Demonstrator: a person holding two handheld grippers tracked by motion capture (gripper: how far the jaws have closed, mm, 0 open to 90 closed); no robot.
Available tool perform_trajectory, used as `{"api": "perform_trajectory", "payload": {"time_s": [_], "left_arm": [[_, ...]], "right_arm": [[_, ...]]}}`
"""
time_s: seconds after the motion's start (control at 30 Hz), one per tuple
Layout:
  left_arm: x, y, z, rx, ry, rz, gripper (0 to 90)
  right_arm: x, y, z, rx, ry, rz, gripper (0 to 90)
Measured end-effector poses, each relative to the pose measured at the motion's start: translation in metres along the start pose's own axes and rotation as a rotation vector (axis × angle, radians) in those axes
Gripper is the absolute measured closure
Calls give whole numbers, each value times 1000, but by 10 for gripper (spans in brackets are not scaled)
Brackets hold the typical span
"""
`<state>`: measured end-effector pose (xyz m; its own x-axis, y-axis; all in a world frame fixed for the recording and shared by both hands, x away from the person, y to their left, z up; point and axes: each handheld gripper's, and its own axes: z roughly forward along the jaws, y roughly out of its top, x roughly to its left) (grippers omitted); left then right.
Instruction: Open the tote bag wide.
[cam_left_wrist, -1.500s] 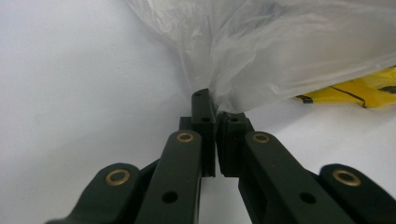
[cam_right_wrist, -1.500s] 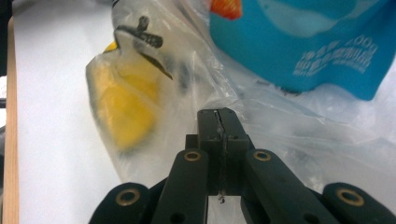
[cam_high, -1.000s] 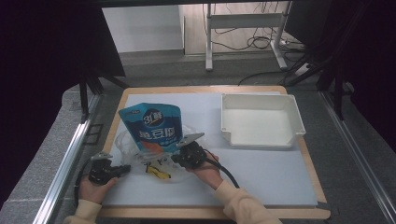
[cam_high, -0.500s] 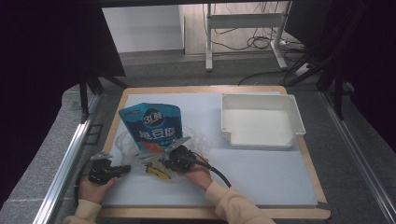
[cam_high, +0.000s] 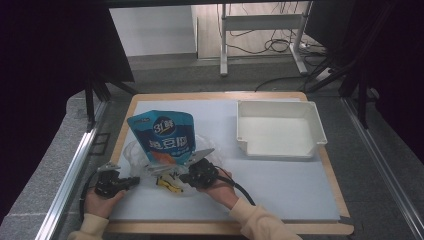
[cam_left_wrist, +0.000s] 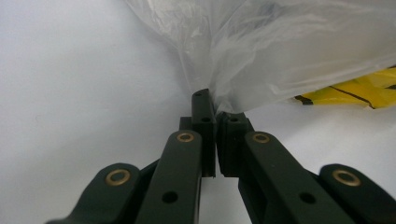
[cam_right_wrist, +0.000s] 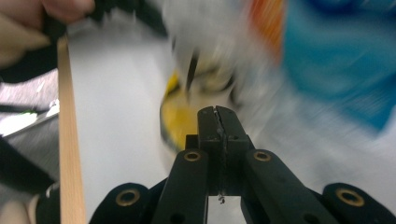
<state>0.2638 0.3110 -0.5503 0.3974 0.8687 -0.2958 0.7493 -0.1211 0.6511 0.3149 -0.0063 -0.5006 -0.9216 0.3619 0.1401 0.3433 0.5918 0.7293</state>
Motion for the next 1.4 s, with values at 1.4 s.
{"api": "perform_trajectory", "payload": {"time_s": [1.4], "left_arm": [[1,0,0,-1,-8,-1,876]], "right_arm": [[12,5,27,14,88,-17,890]]}}
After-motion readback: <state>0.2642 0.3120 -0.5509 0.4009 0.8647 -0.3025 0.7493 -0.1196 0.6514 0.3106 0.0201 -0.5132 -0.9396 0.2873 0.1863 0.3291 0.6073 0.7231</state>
